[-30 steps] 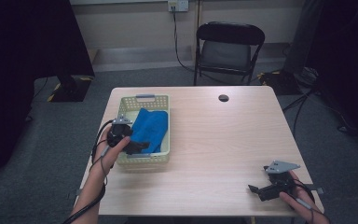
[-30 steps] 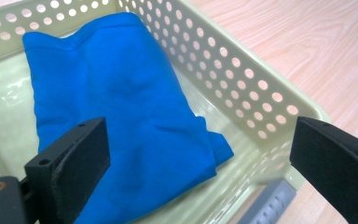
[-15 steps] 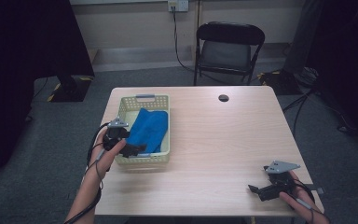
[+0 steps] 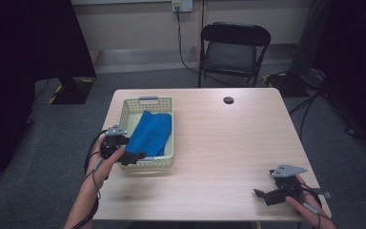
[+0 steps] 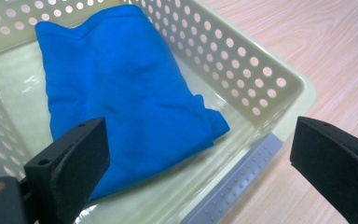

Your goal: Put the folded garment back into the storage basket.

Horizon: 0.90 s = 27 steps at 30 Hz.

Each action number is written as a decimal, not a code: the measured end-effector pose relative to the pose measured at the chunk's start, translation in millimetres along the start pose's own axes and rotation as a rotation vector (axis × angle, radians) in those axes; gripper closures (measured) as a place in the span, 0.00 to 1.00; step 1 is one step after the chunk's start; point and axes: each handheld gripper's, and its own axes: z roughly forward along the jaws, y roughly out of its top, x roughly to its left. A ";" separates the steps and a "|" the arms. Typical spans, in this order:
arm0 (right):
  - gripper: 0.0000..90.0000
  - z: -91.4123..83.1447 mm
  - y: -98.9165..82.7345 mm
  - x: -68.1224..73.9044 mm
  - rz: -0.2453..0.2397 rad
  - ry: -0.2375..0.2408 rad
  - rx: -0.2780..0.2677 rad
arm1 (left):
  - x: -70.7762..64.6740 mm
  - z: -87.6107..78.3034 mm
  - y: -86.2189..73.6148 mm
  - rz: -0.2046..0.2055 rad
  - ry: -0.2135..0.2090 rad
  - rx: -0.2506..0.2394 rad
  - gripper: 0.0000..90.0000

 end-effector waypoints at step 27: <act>0.00 0.0 0.0 0.0 0.000 0.000 0.000 | -3.7 -15.0 -24.3 0.014 0.008 -0.035 0.05</act>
